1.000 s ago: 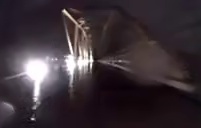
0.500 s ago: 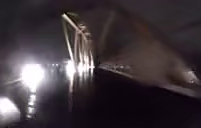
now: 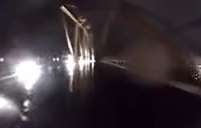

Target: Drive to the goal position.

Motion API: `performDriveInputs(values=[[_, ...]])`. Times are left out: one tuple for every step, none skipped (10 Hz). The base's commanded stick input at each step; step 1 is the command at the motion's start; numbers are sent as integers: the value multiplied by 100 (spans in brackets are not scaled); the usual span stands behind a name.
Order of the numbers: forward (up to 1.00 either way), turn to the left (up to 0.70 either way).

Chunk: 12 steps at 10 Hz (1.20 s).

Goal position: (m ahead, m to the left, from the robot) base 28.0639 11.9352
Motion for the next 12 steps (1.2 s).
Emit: performDriveInputs(values=[[100, 0], [100, 0], [100, 0], [100, 0], [100, 0], [100, 0], [100, -2], [100, -38], [100, -39], [100, -39], [100, -15], [100, 1]])
